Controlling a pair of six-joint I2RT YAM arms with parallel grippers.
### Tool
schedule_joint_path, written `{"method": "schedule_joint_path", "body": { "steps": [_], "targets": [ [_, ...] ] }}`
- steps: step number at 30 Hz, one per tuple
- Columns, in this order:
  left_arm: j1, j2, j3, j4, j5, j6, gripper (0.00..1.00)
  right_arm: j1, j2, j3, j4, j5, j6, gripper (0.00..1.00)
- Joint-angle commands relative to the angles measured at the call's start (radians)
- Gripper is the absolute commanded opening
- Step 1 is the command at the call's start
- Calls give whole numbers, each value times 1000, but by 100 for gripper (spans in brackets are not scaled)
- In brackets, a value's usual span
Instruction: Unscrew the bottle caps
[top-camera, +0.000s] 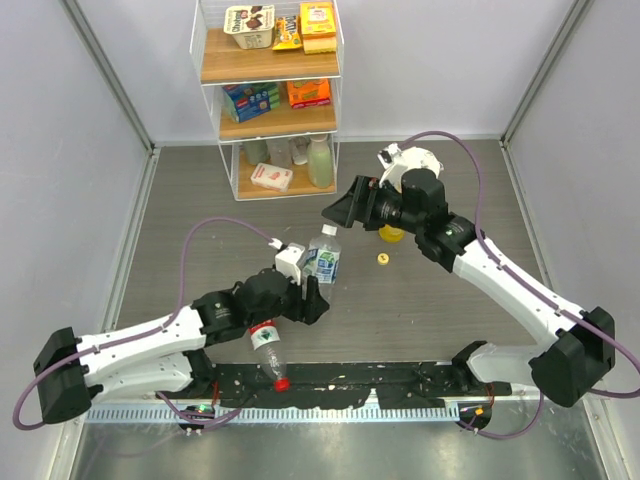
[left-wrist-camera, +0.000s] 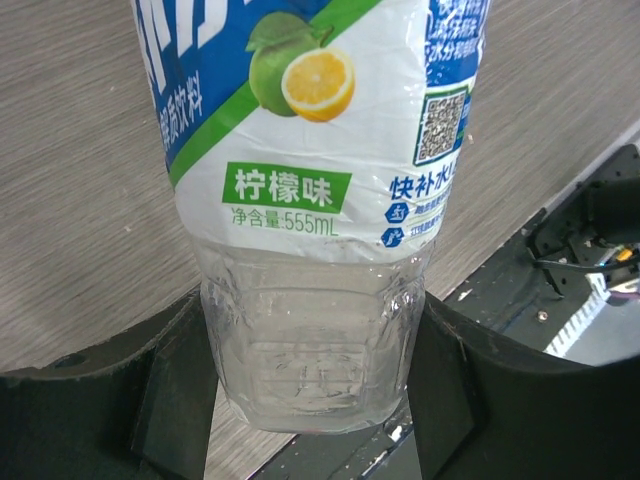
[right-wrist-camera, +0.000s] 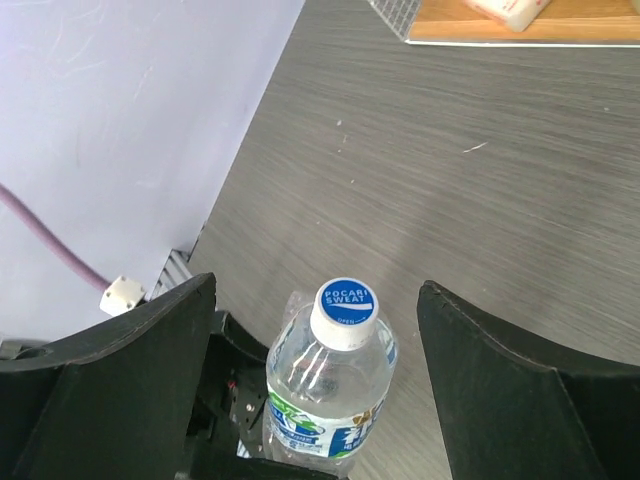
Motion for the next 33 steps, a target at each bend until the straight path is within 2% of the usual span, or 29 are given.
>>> {"method": "schedule_joint_path", "body": {
  "steps": [1, 4, 10, 19, 28, 32, 33],
  "targets": [
    [-47, 25, 57, -50, -195, -49, 4, 27, 31, 83, -50, 90, -25, 86],
    [-86, 66, 89, -94, -289, -54, 0, 42, 45, 83, -44, 110, -19, 86],
    [-170, 120, 146, -148, -467, -77, 0, 60, 50, 81, -42, 136, 4, 84],
    [-213, 209, 229, -210, -565, -89, 0, 102, 71, 94, -48, 145, -1, 75],
    [-238, 249, 259, -237, -602, -94, 0, 108, 71, 83, -47, 161, -7, 55],
    [-242, 251, 258, -240, -606, -97, 0, 106, 65, 75, -42, 170, -8, 43],
    [-241, 251, 259, -242, -606, -98, 0, 108, 63, 72, -41, 174, -7, 36]
  ]
}}
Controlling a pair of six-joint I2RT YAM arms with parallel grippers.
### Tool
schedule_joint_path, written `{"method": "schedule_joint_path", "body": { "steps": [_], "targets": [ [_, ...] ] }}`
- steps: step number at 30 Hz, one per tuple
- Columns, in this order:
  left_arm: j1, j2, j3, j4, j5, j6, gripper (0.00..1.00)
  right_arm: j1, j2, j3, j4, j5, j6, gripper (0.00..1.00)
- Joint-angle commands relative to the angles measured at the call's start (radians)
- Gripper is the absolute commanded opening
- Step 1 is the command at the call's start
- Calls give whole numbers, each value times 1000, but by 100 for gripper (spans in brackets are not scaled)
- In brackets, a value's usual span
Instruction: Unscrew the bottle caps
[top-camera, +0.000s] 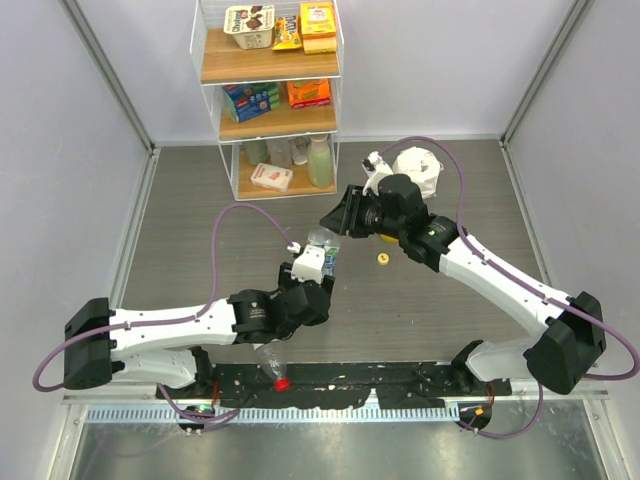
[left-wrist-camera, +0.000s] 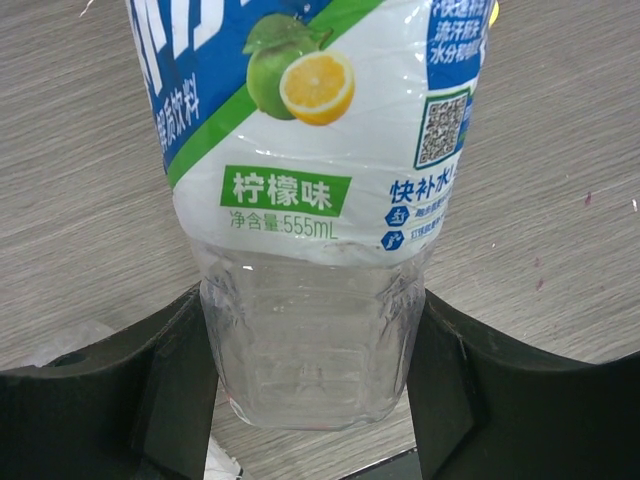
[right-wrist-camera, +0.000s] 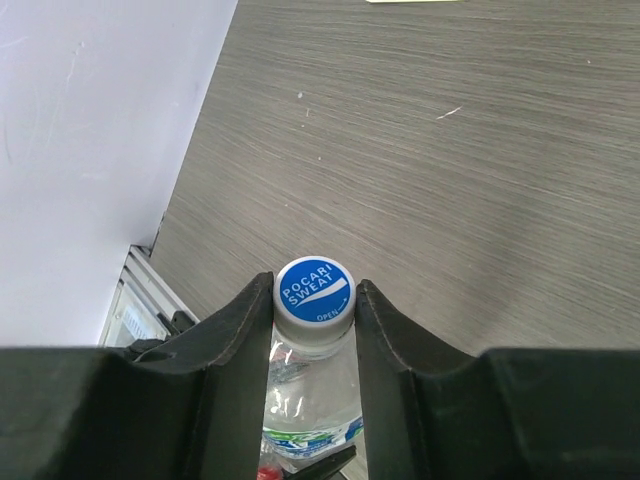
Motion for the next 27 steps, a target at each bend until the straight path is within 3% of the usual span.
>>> {"method": "schedule_joint_path", "body": {
  "steps": [1, 7, 12, 17, 27],
  "targets": [
    [-10, 3, 42, -3, -43, -19, 0, 5, -14, 25, 44, 18, -3, 31],
    [-20, 5, 41, -11, -53, -20, 0, 3, -36, -16, 105, -8, -18, 2],
    [-35, -9, 16, 9, -43, -15, 0, 2, -58, -84, 188, -71, -44, 2],
    [-37, -49, -16, 35, 19, 0, 0, -16, -78, -148, 368, -231, -35, 2],
    [-38, -259, -140, 128, 201, 80, 0, -102, -159, -331, 659, -435, 5, 2]
  ]
}}
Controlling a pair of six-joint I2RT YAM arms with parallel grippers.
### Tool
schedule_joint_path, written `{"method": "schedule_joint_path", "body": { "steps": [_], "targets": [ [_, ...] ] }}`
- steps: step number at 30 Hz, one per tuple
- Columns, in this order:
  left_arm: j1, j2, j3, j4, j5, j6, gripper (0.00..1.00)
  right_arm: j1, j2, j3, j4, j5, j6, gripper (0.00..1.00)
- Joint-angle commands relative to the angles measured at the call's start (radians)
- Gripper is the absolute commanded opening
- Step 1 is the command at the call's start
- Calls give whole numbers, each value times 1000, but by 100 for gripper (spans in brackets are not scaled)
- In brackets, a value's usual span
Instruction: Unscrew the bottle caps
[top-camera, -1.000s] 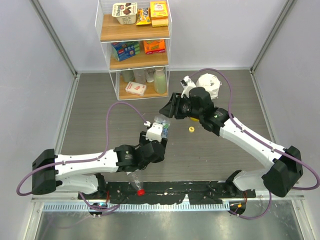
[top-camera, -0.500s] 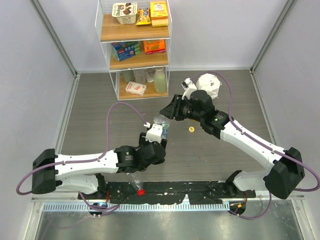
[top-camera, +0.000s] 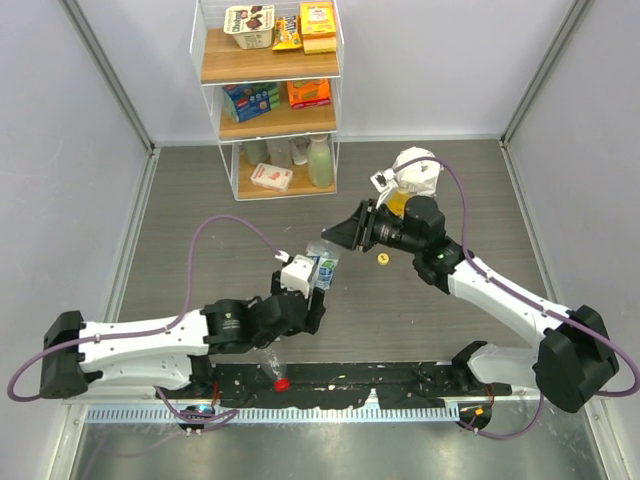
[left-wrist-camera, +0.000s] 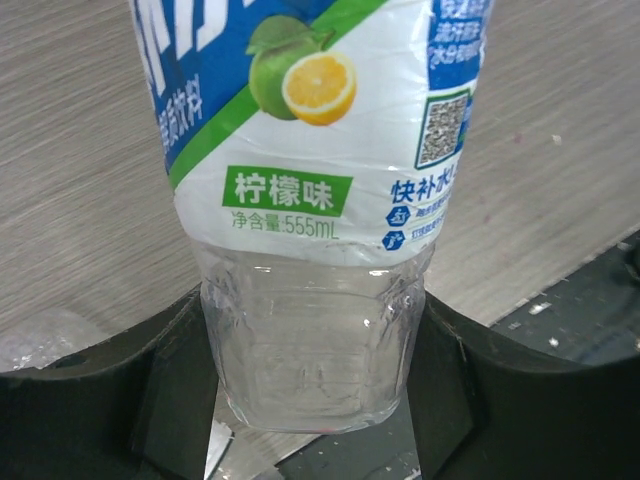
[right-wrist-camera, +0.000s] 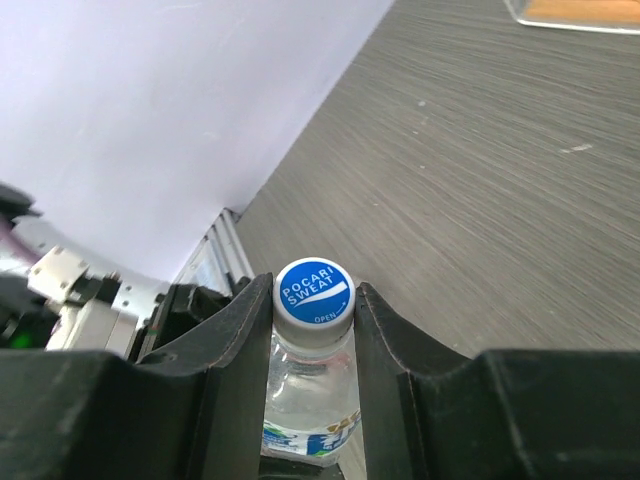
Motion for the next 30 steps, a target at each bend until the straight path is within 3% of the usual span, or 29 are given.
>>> {"method": "schedule_joint_path", "body": {
  "steps": [1, 8, 16, 23, 25, 26, 27, 29, 30],
  "targets": [
    [-7, -131, -58, 122, 126, 64, 0, -19, -78, -32, 227, -168, -29, 2],
    [-7, -284, -150, 263, 347, 133, 0, -39, -107, -91, 464, -348, 37, 2],
    [-7, -309, -169, 294, 387, 146, 0, -67, -25, -131, 854, -442, 277, 2],
    [-9, -254, -156, 288, 358, 138, 0, -82, -29, -111, 808, -400, 267, 2],
    [-7, -246, -152, 283, 346, 134, 0, -84, -46, -102, 749, -382, 236, 12],
    [-9, -240, -152, 280, 340, 134, 0, -84, -64, -101, 694, -360, 219, 27],
    [-7, -240, -149, 280, 332, 132, 0, -84, -75, -92, 653, -336, 183, 34],
    [-9, -239, -152, 274, 310, 129, 0, -84, -116, -73, 504, -293, 112, 62],
    [-7, -240, -153, 271, 298, 127, 0, -84, -126, -56, 460, -278, 69, 68]
  ]
}}
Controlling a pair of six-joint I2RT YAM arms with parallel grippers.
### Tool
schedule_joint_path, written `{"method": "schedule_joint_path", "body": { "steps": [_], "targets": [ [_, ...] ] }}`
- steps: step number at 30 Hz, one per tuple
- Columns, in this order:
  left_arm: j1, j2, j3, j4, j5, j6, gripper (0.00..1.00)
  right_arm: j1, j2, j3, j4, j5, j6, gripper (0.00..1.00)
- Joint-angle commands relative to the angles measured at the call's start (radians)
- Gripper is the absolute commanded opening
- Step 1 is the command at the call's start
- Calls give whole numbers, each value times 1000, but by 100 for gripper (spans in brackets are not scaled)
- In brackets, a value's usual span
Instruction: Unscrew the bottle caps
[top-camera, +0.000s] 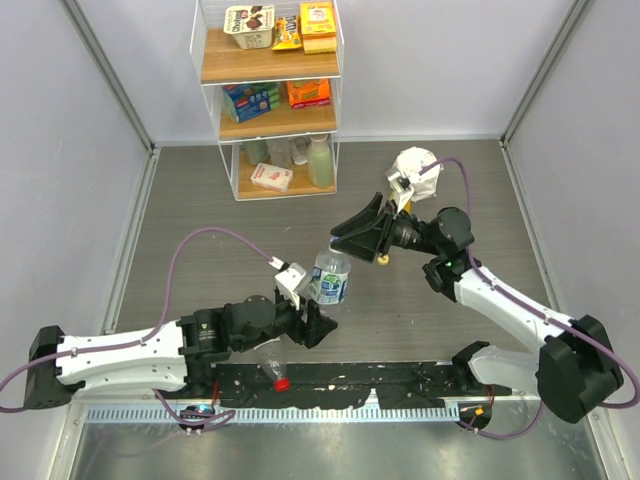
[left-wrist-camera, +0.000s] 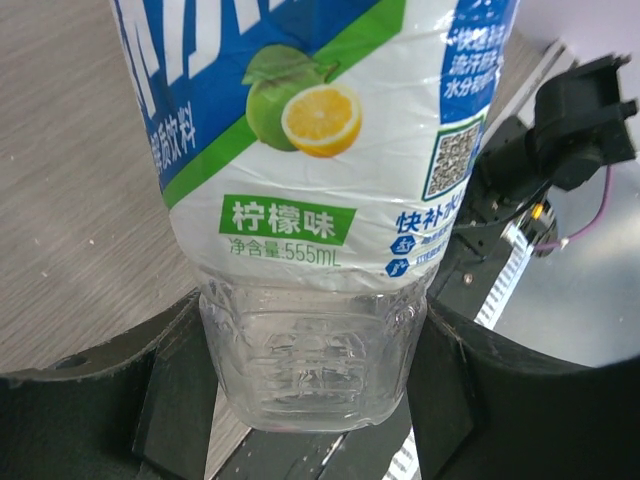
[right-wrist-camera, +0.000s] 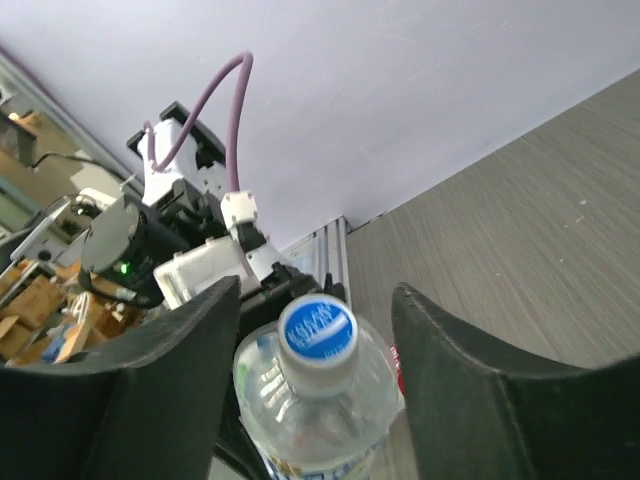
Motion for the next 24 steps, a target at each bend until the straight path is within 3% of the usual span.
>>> {"method": "schedule_joint_path", "body": {
  "steps": [1, 3, 7, 15, 24],
  "targets": [
    [-8, 12, 8, -32, -19, 13, 0, -3, -98, 90, -230, 152, -138, 78],
    [-7, 11, 8, -39, -40, 10, 0, -3, -116, 132, -374, 222, -185, 89],
    [-7, 32, 36, -82, -91, 5, 0, -5, -136, 212, -591, 360, -241, 98],
    [-7, 180, 163, -229, -319, -54, 0, 3, -86, 344, -922, 598, -278, 100],
    [-11, 371, 318, -340, -511, -124, 0, 61, -31, 421, -1035, 704, -293, 100]
  ]
}}
